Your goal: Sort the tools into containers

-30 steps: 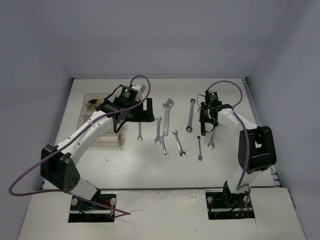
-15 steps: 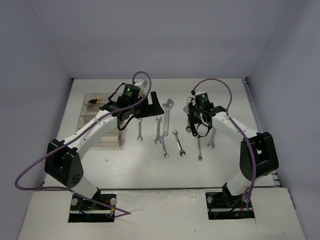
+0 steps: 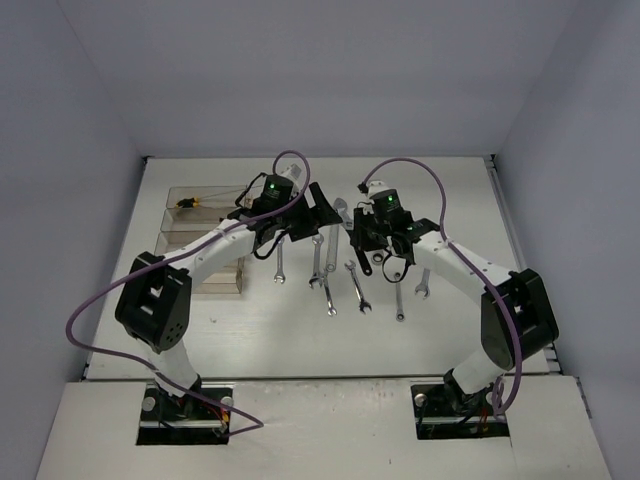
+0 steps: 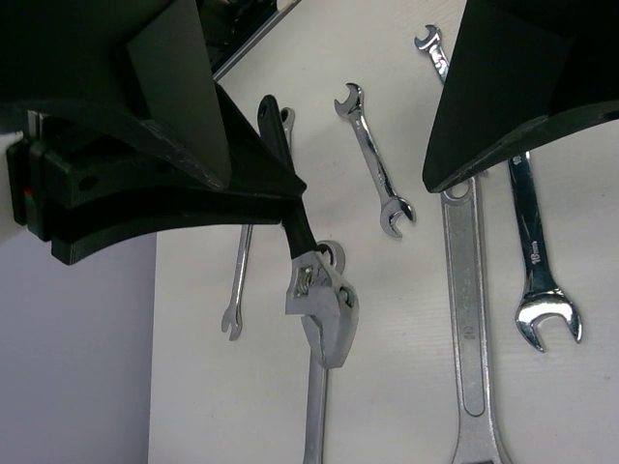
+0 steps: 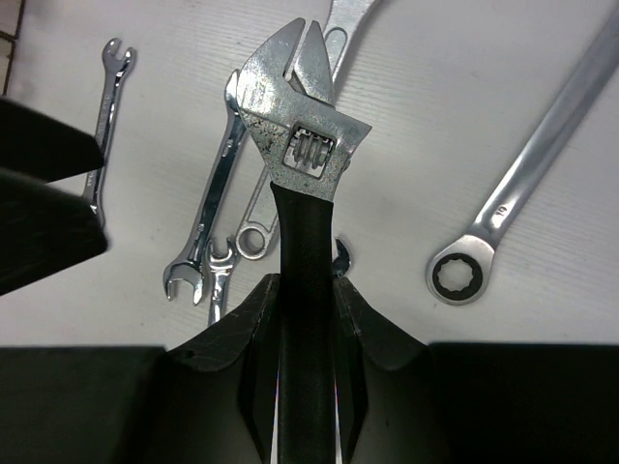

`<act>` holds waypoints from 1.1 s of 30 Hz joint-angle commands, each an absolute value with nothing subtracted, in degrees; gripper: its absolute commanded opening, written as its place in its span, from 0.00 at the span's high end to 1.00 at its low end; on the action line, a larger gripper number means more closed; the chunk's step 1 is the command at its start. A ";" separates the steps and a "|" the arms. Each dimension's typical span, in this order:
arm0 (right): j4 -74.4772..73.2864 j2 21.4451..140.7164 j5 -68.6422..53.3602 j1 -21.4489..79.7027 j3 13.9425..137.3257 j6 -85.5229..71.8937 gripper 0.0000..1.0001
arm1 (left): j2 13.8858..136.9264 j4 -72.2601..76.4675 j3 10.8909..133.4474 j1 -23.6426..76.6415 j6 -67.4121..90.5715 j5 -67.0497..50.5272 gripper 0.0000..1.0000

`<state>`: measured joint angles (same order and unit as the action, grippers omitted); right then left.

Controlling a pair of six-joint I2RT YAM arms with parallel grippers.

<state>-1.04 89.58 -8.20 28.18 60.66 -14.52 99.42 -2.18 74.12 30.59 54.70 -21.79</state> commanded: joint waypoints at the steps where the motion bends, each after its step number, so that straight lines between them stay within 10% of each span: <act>1: 4.69 85.73 -10.75 29.14 63.23 -14.84 1.00 | 99.55 4.73 78.30 30.57 58.16 -23.73 0.22; 17: 6.88 84.44 -14.17 30.59 63.18 -15.48 1.00 | 104.16 5.54 81.57 30.57 60.03 -25.65 0.34; 29: 7.67 83.44 -15.03 30.76 62.46 -15.91 1.00 | 103.63 8.14 80.63 30.47 61.40 -25.81 0.96; 33: 7.68 82.71 -14.77 30.76 62.40 -16.05 0.94 | 102.28 8.85 79.45 29.91 61.85 -25.28 1.00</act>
<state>2.15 86.81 -13.41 30.07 60.69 -16.07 105.36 3.49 78.42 30.42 61.19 -25.47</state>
